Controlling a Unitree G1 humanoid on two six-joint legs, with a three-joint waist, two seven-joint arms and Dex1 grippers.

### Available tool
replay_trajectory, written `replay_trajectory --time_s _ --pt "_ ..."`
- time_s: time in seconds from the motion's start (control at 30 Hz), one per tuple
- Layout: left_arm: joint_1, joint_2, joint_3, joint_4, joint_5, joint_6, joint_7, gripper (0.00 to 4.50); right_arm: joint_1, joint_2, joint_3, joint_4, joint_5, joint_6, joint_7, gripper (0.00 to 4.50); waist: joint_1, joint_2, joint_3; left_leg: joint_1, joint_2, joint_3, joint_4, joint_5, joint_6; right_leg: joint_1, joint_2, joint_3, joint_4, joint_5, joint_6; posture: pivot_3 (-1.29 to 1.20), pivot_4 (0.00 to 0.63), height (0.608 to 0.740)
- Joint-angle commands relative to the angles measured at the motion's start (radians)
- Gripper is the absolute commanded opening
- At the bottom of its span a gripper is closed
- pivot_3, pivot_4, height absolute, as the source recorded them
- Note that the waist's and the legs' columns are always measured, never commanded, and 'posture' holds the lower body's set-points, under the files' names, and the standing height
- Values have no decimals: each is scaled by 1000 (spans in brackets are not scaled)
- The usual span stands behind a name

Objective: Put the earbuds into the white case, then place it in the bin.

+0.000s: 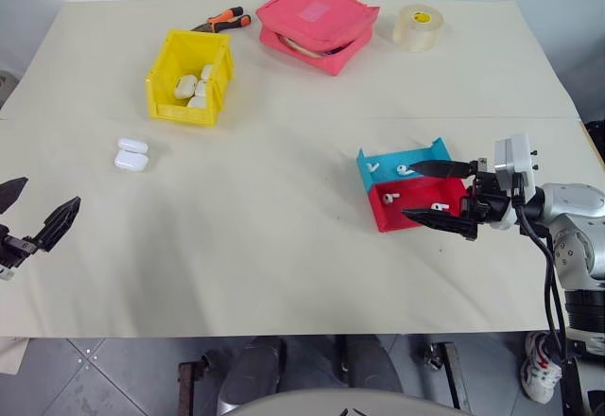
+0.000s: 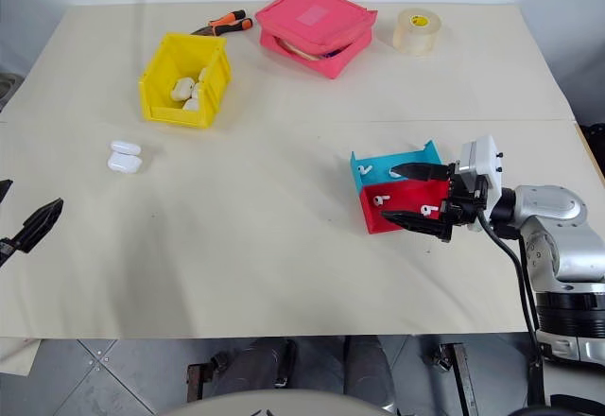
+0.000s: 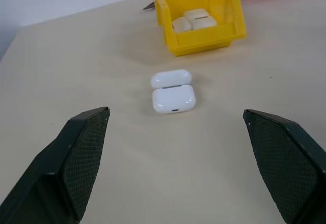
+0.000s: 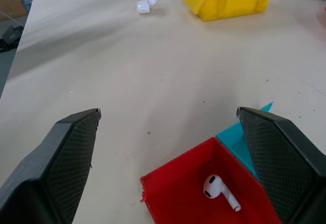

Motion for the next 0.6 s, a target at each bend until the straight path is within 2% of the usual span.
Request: replay_trajectory --time_s 0.03,0.3,0.4,0.5,0.6 --pt "-16 12 20 -35 13 34 78 4474 -14 -6 -4 -20 9 -3 3 4500 0 0 0 0 0 0 0 0 0 0 0 0 0 0 0 0 150 740" --pt "2 -19 14 -125 19 53 134 4474 -69 8 27 26 3 -12 28 4500 -3 0 0 0 0 0 0 0 0 0 0 0 0 0 0 0 150 740" --pt "84 -43 64 -213 -19 162 178 4474 -116 18 51 69 -8 -23 50 4500 -9 0 0 0 0 0 -1 0 0 0 0 0 0 0 0 0 150 740" --pt "187 -79 135 -295 -116 253 158 4474 -165 27 73 121 -22 -37 76 4500 -16 1 0 0 1 1 -3 0 0 -1 0 1 0 0 0 0 150 740" --pt "283 -129 194 -353 -128 257 165 4474 -210 33 93 176 -39 -53 107 4500 -16 1 1 0 1 1 -3 0 0 -1 0 1 -1 0 0 0 150 740"
